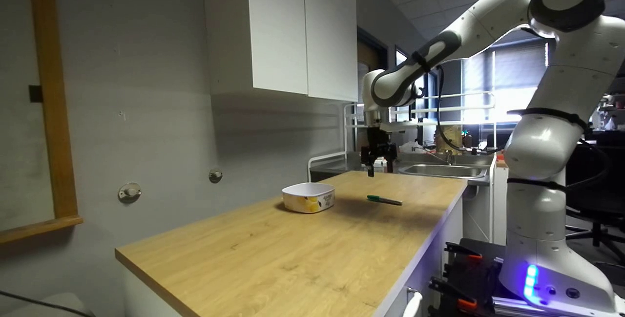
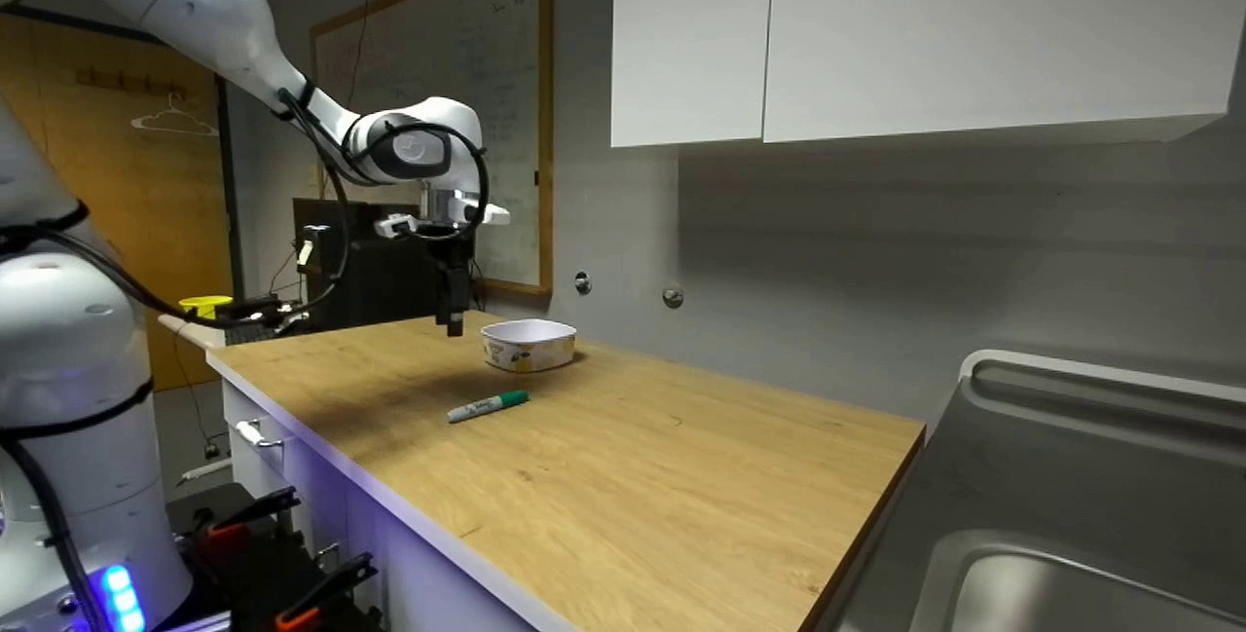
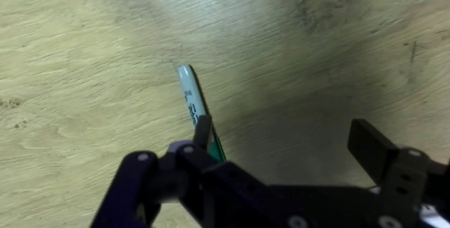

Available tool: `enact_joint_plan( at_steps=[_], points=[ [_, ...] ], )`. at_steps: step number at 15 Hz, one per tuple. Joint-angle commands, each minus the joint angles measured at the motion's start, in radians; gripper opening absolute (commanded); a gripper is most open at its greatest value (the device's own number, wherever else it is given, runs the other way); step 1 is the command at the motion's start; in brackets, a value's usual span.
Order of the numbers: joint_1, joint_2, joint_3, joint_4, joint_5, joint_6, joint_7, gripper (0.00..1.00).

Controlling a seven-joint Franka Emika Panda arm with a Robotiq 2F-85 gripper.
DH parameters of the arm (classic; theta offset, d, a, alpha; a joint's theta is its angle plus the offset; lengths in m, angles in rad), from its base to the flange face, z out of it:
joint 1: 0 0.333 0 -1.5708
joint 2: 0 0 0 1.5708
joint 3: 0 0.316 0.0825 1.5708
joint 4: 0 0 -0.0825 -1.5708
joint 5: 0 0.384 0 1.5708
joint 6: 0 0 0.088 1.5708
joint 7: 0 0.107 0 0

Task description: Put the marker in the bowl

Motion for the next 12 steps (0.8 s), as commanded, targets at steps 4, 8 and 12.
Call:
enact_joint_plan(
  at_steps=[4,8,12],
  points=[
    [-0.017,0.219,-0.041,0.138,-0.149,0.004,-0.028,1.00],
    [-0.023,0.310,-0.093,0.204,-0.162,0.023,-0.064,1.00],
    [-0.017,0.368,-0.130,0.211,-0.088,0.048,-0.147,1.00]
  ],
)
